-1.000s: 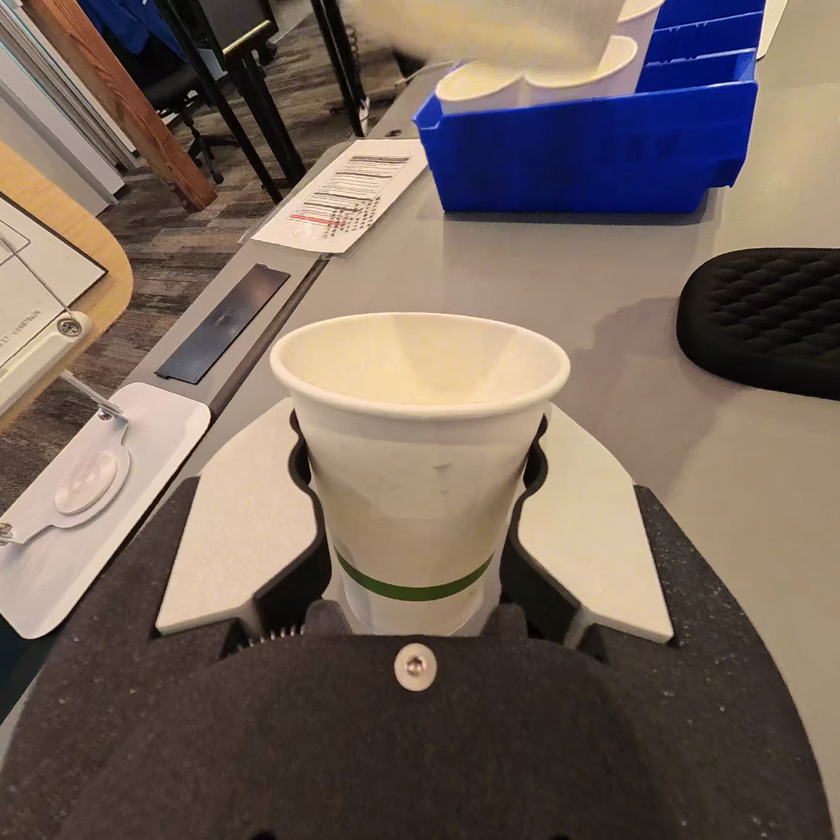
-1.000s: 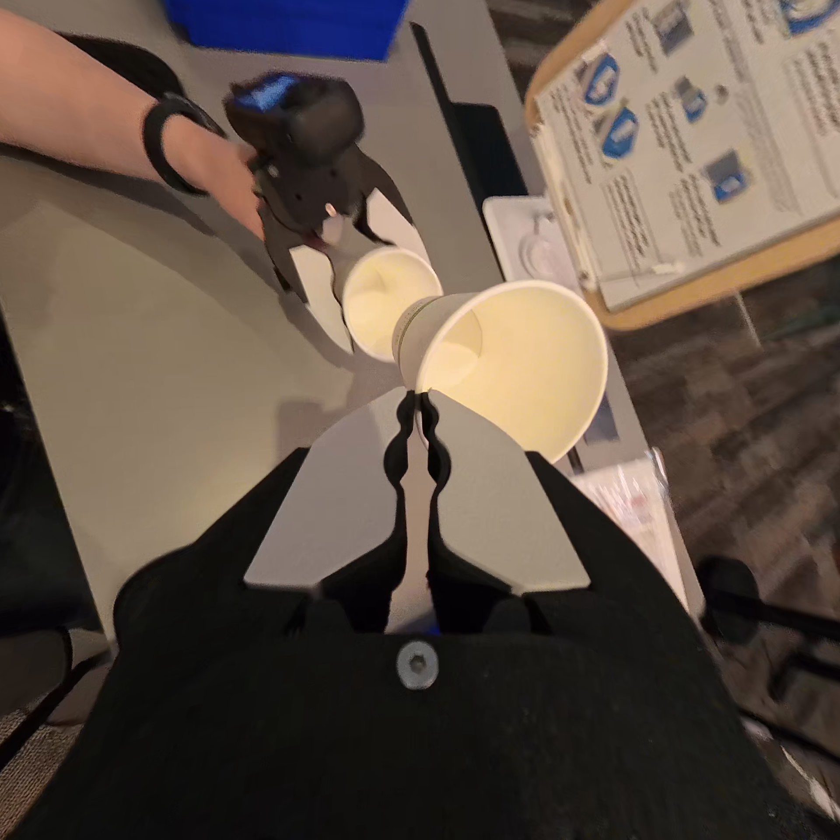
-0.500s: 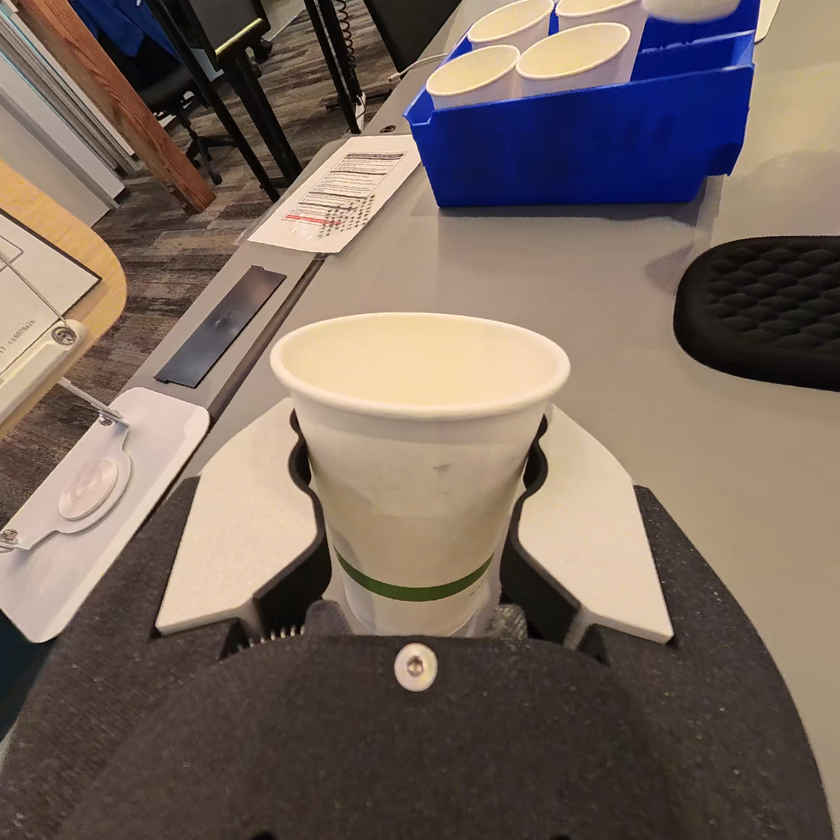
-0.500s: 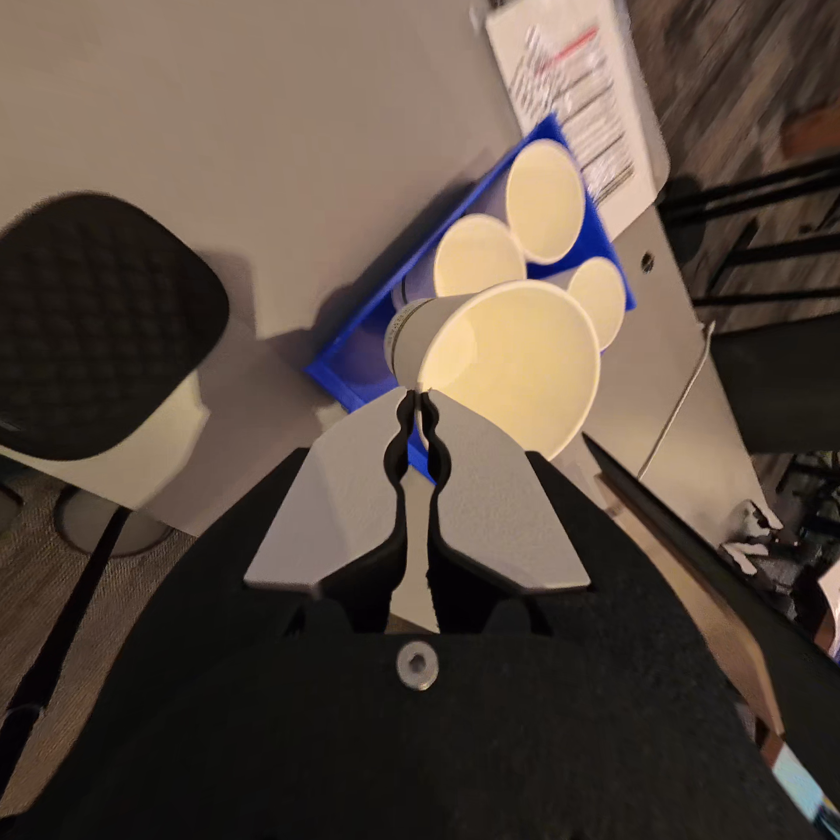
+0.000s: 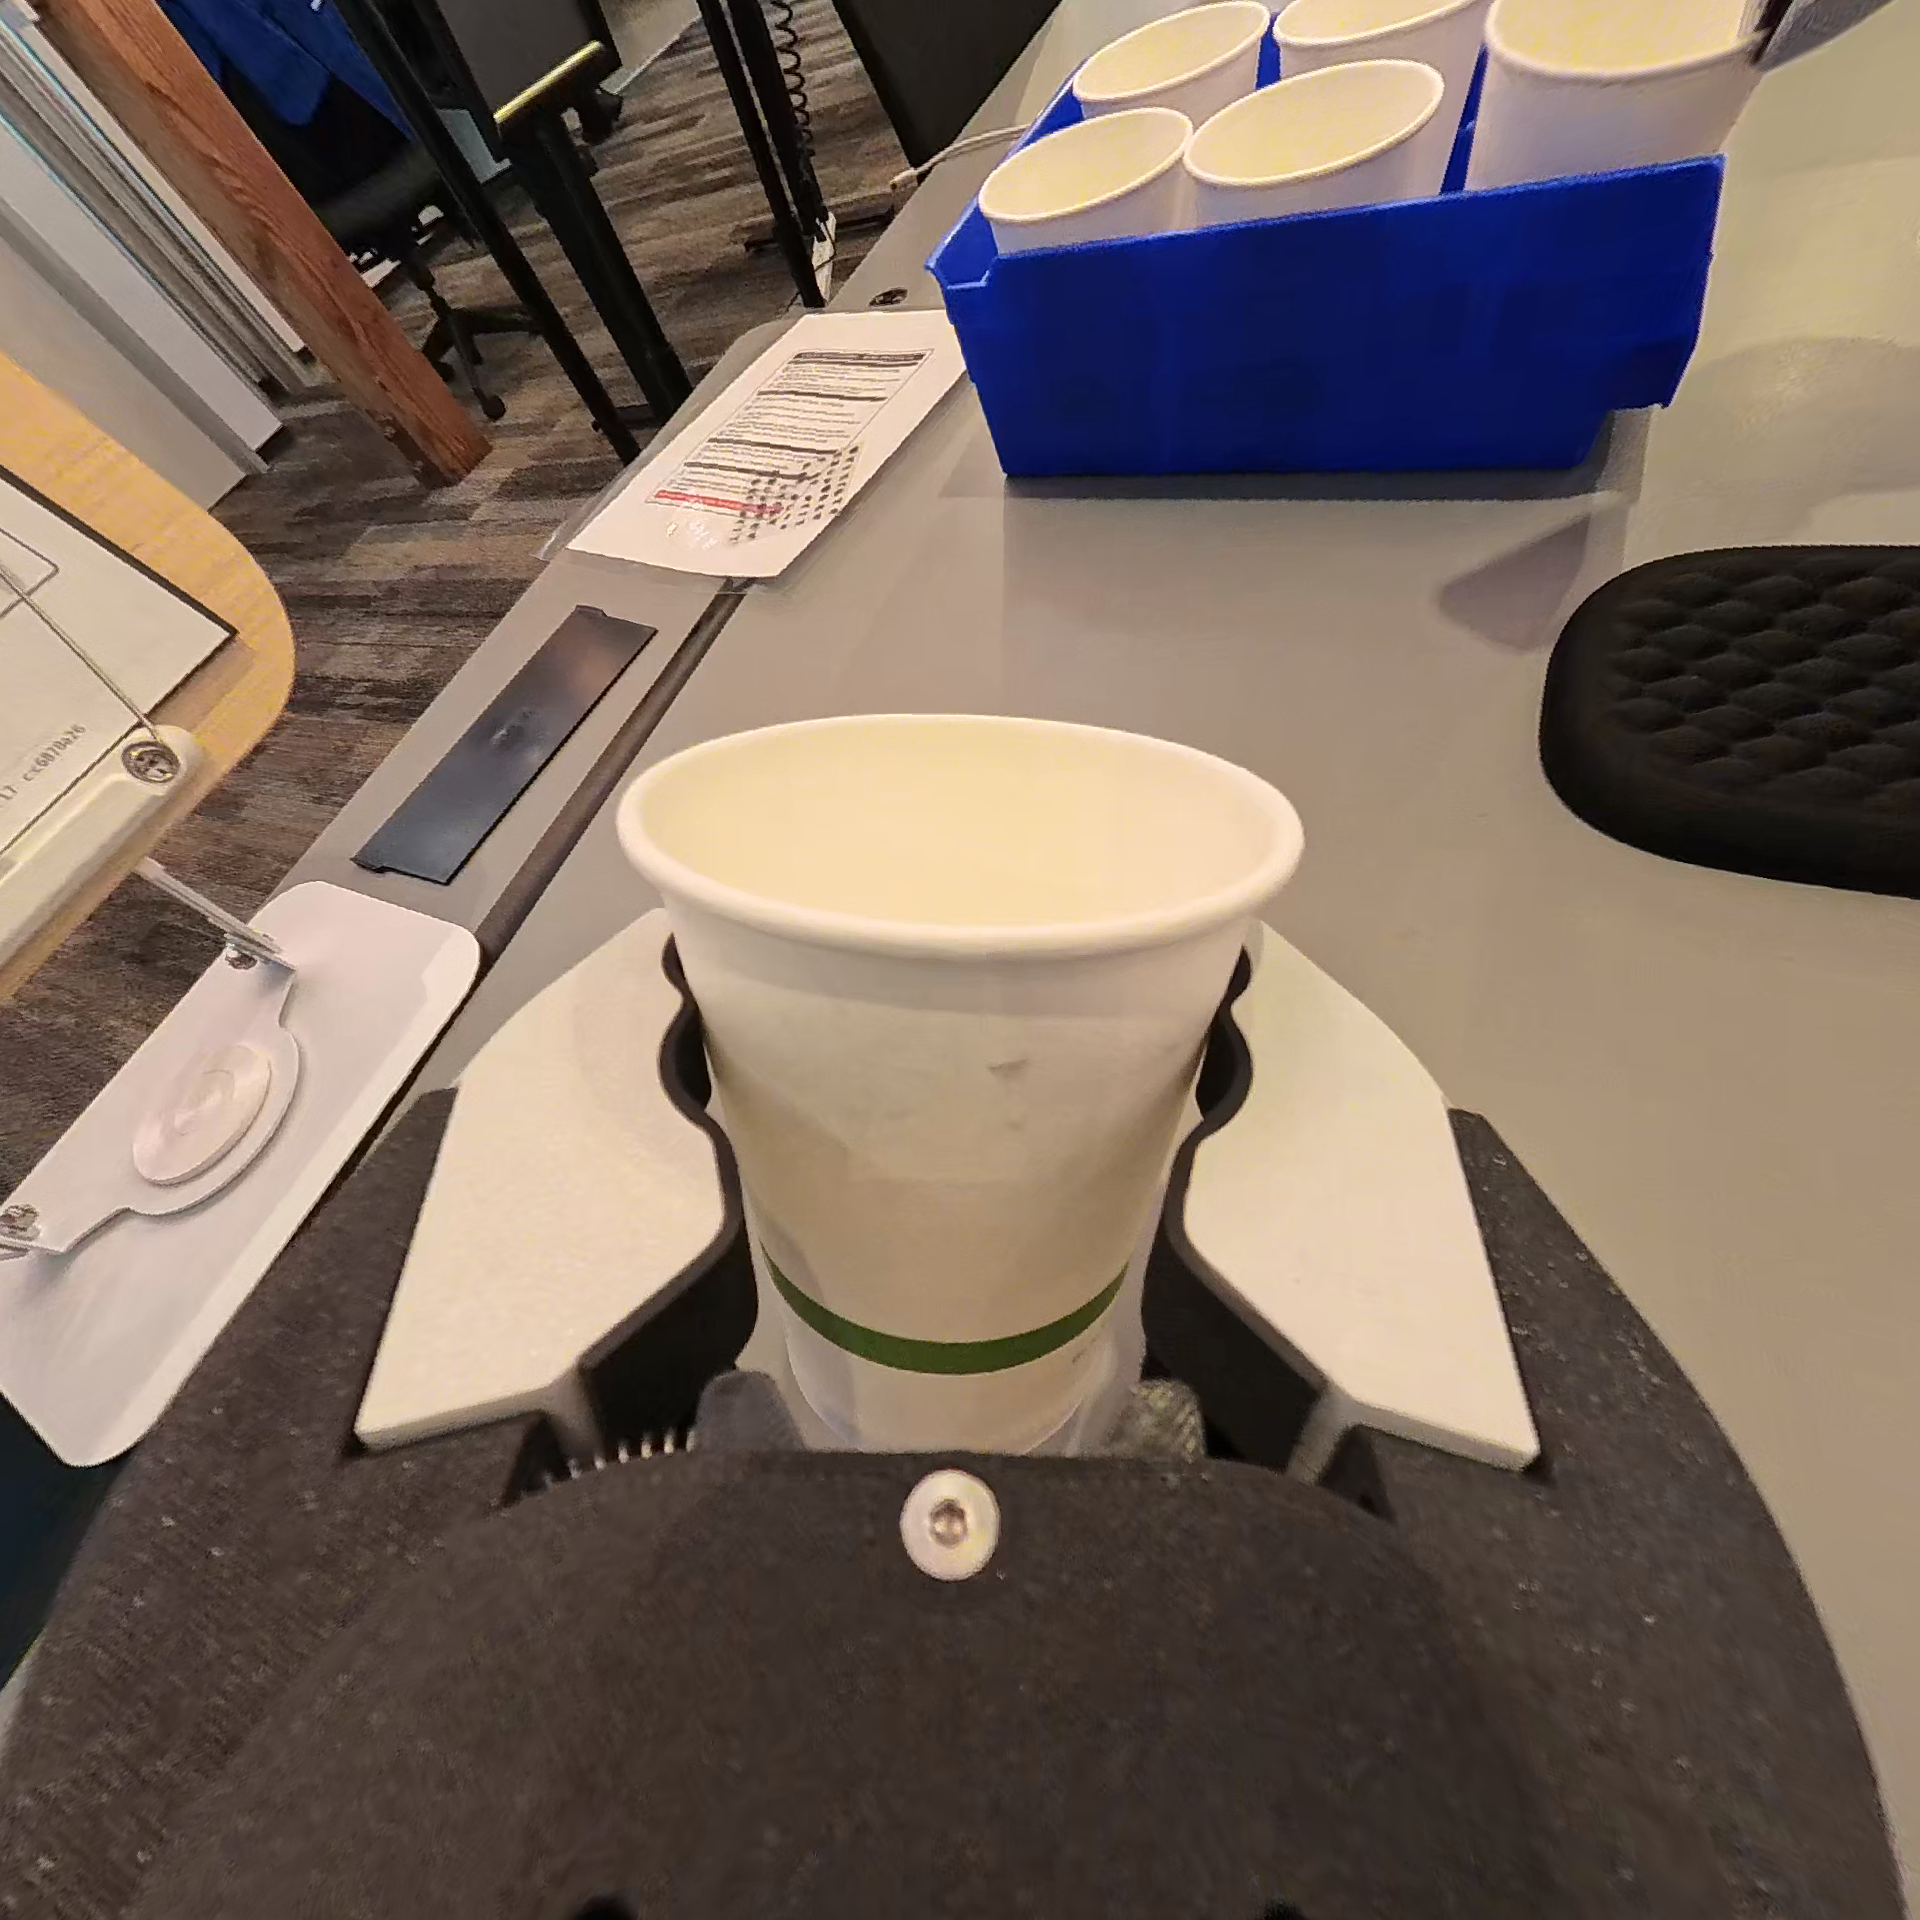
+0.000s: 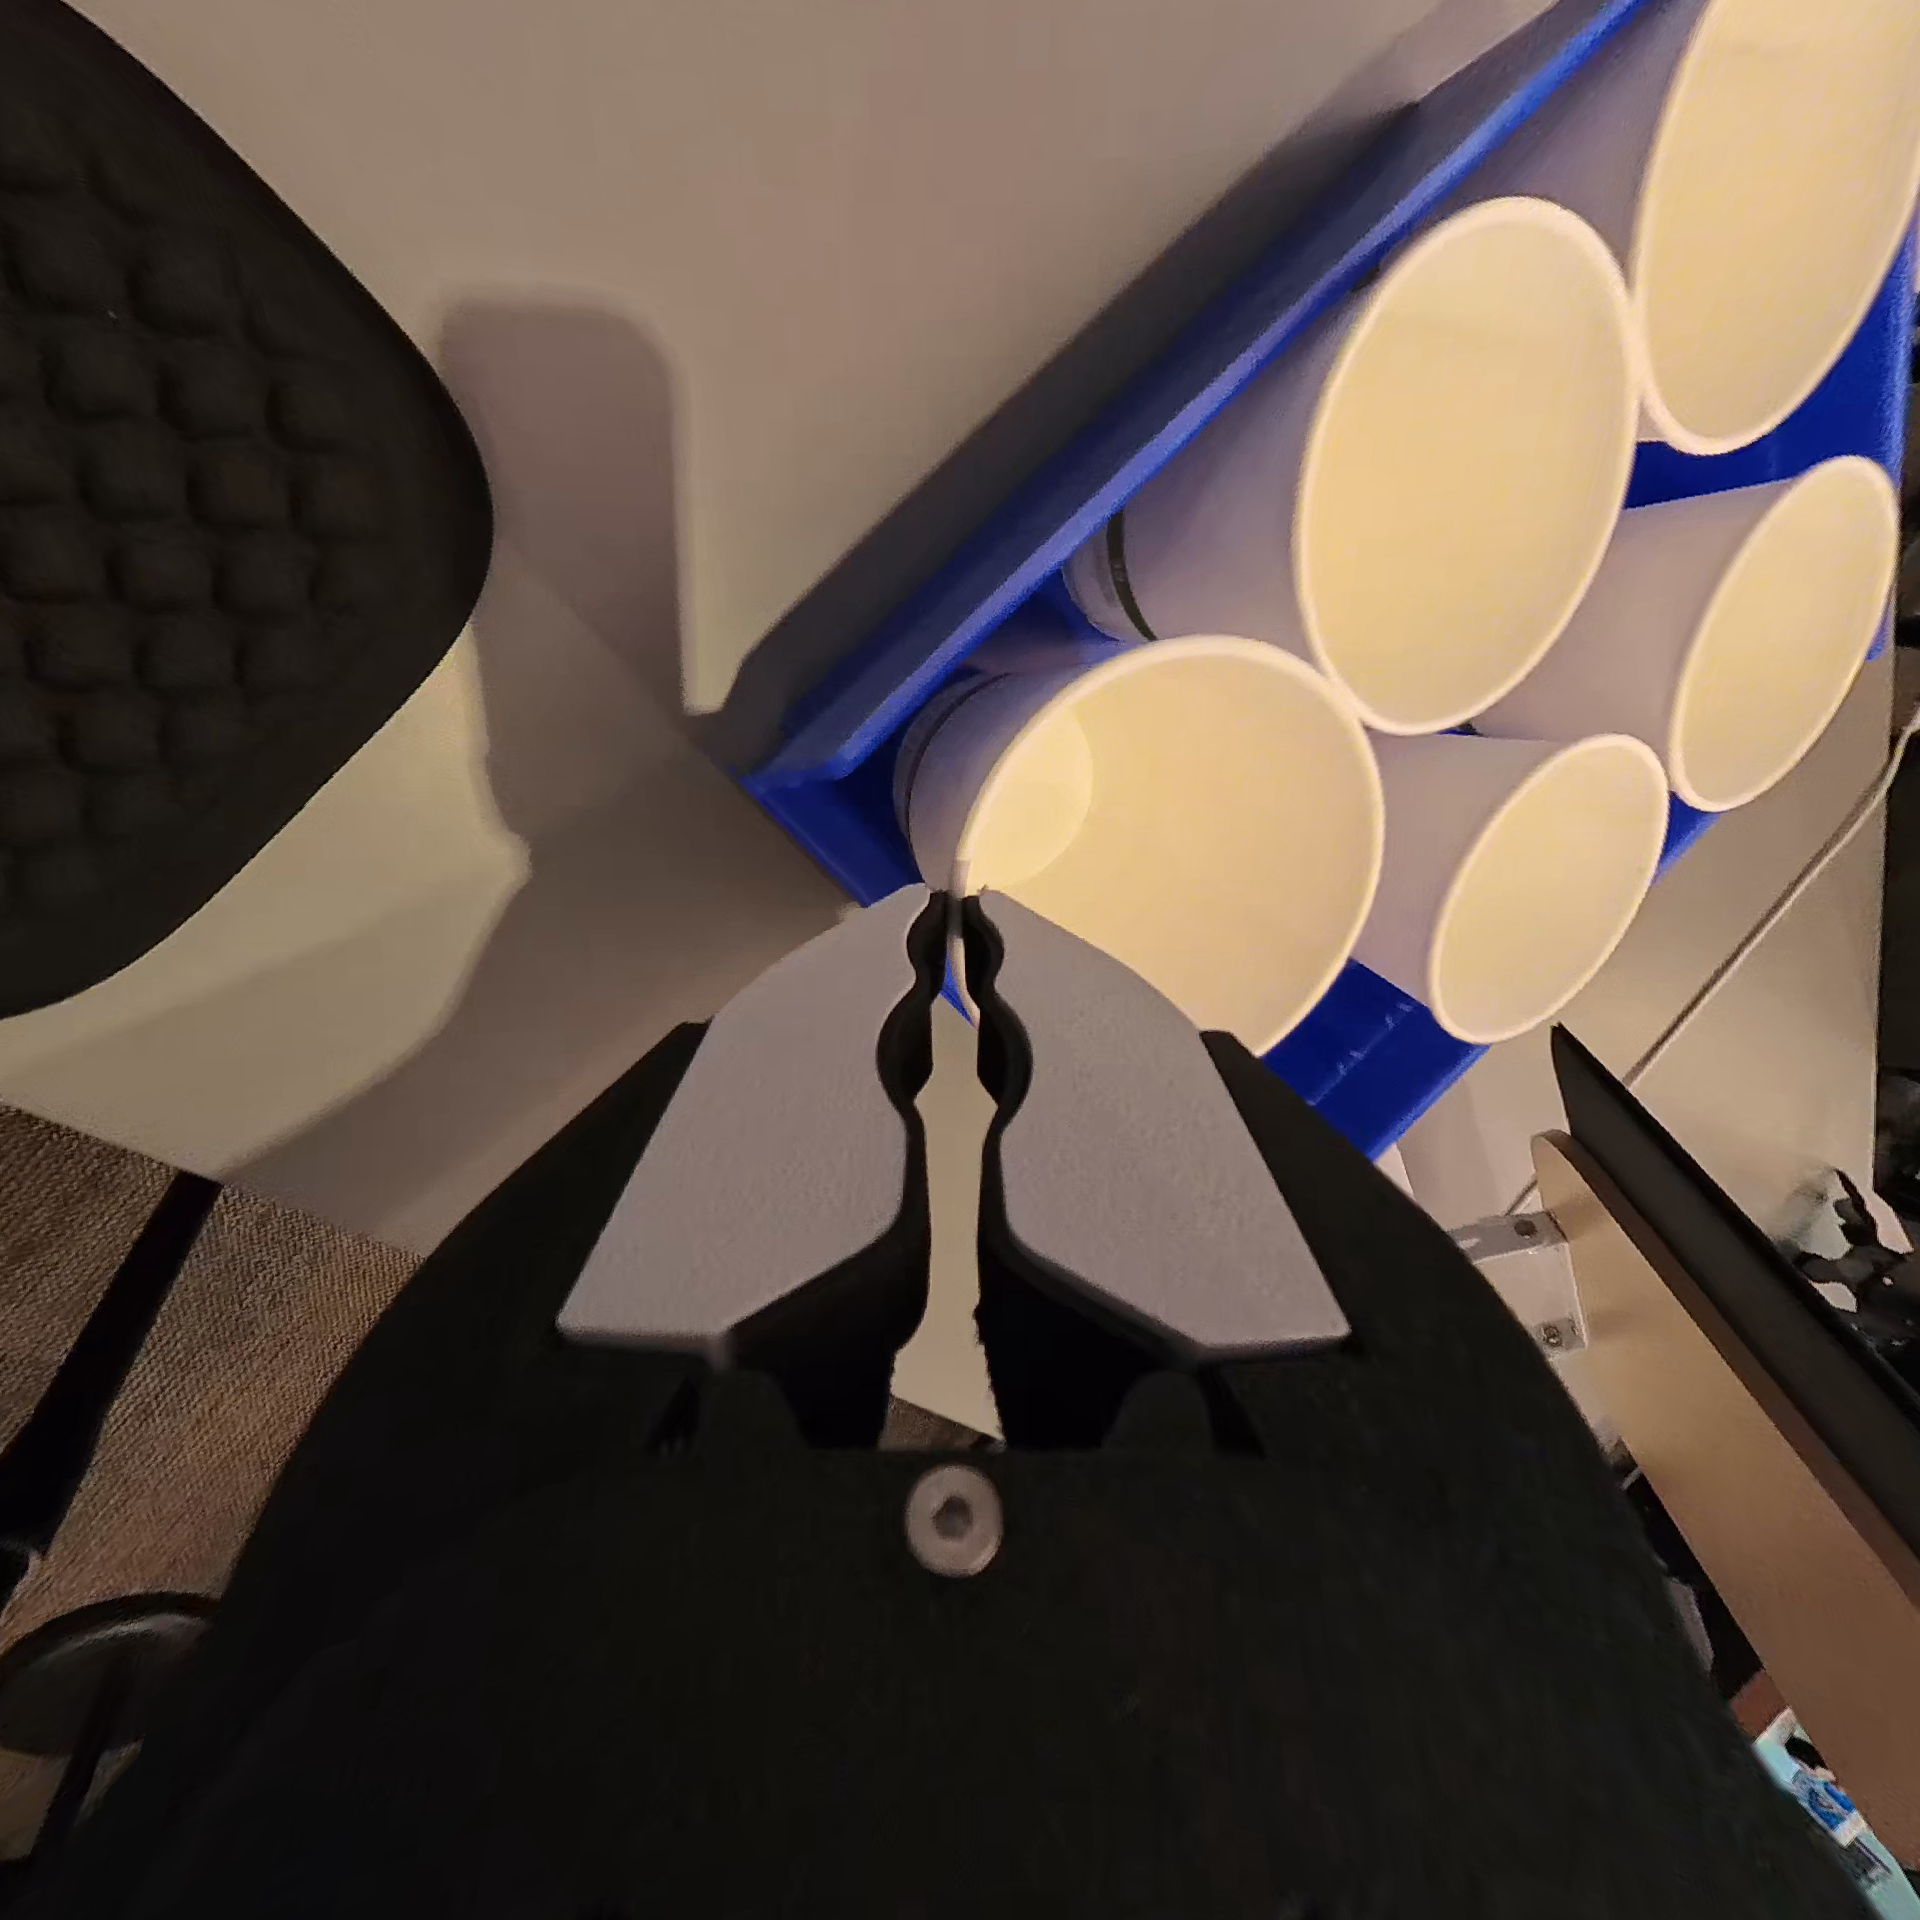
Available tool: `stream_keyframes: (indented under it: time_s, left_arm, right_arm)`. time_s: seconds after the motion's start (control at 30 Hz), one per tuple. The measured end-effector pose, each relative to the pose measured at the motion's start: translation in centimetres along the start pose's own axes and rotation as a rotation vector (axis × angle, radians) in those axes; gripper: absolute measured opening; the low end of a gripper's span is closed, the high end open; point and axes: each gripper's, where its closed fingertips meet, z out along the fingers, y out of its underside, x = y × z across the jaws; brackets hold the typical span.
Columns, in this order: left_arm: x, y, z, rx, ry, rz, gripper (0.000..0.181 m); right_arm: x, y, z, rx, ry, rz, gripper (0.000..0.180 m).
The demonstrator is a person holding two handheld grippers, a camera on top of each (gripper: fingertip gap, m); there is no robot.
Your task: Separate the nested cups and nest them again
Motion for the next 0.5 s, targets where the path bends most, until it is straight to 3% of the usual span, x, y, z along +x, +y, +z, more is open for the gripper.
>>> stream_keyframes:
  time_s: [0.5]
  left_arm:
    - [0.37, 0.39, 0.27, -0.022, 0.01, 0.016, 0.093]
  right_arm:
    - [0.19, -0.43, 1.03, 0.029, -0.074, 0.014, 0.003]
